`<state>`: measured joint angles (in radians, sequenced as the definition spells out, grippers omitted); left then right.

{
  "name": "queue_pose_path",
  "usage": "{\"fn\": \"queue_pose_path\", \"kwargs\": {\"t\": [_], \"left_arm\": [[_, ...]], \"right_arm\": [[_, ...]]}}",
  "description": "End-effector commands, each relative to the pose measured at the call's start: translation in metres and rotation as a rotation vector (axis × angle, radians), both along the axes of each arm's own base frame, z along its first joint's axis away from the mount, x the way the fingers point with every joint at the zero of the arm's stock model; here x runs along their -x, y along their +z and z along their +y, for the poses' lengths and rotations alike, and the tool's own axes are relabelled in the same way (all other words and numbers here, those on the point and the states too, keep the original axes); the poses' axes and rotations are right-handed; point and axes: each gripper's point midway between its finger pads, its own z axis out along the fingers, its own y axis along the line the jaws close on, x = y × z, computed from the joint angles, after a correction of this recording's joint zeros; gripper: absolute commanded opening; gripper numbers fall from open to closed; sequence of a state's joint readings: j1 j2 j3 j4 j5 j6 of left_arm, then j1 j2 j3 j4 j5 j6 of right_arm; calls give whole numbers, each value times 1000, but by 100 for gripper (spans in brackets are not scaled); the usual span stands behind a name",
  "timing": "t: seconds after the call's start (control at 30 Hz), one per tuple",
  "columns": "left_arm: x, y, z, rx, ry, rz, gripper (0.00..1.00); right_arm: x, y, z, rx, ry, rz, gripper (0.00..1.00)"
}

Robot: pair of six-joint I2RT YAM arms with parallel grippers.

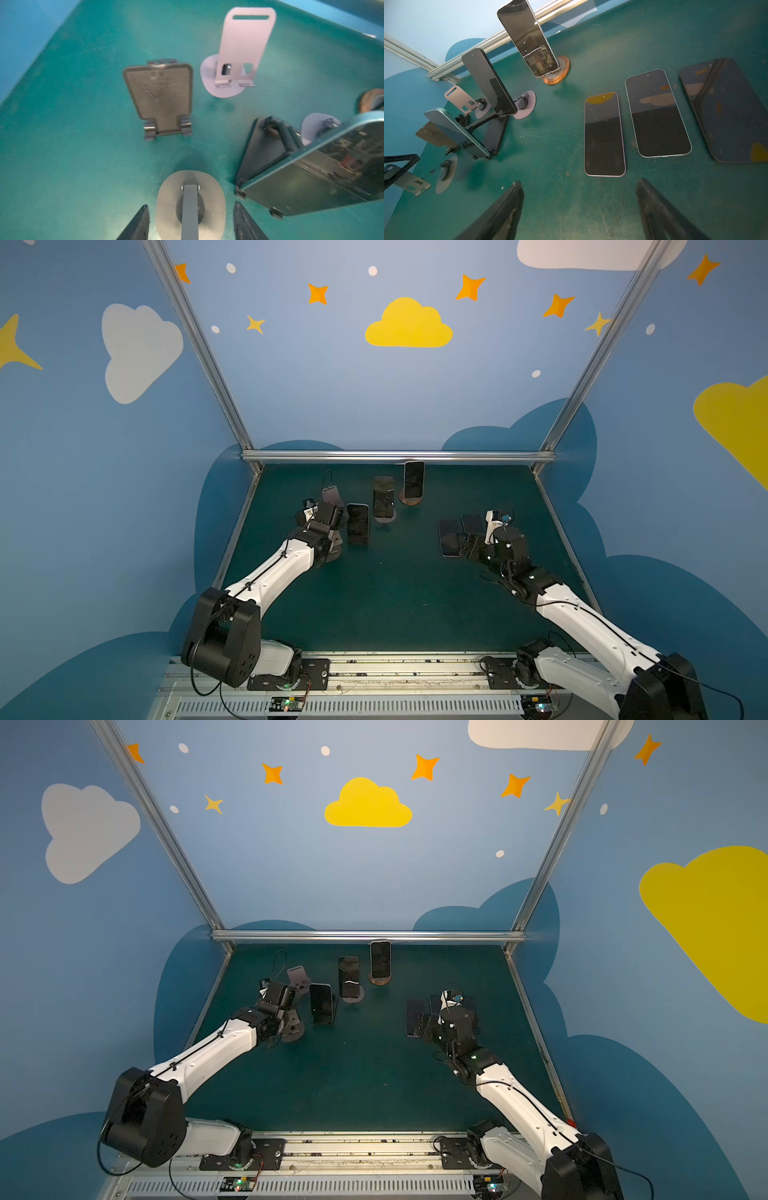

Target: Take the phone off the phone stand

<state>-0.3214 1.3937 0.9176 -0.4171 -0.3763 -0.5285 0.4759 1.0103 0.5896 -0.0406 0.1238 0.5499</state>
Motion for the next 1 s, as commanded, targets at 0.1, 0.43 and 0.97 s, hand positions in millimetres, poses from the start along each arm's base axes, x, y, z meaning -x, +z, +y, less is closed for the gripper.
{"fn": "queue_pose_path", "kwargs": {"t": [0.1, 0.43, 0.97], "left_arm": [[7, -16, 16, -10, 55, 36, 55], [9, -30, 33, -12, 129, 70, 68], [8, 102, -25, 135, -159, -166, 100]], "right_arm": [[-2, 6, 2, 1, 1, -19, 85], [-1, 8, 3, -6, 8, -23, 85], [-3, 2, 15, -5, 64, -3, 86]]}}
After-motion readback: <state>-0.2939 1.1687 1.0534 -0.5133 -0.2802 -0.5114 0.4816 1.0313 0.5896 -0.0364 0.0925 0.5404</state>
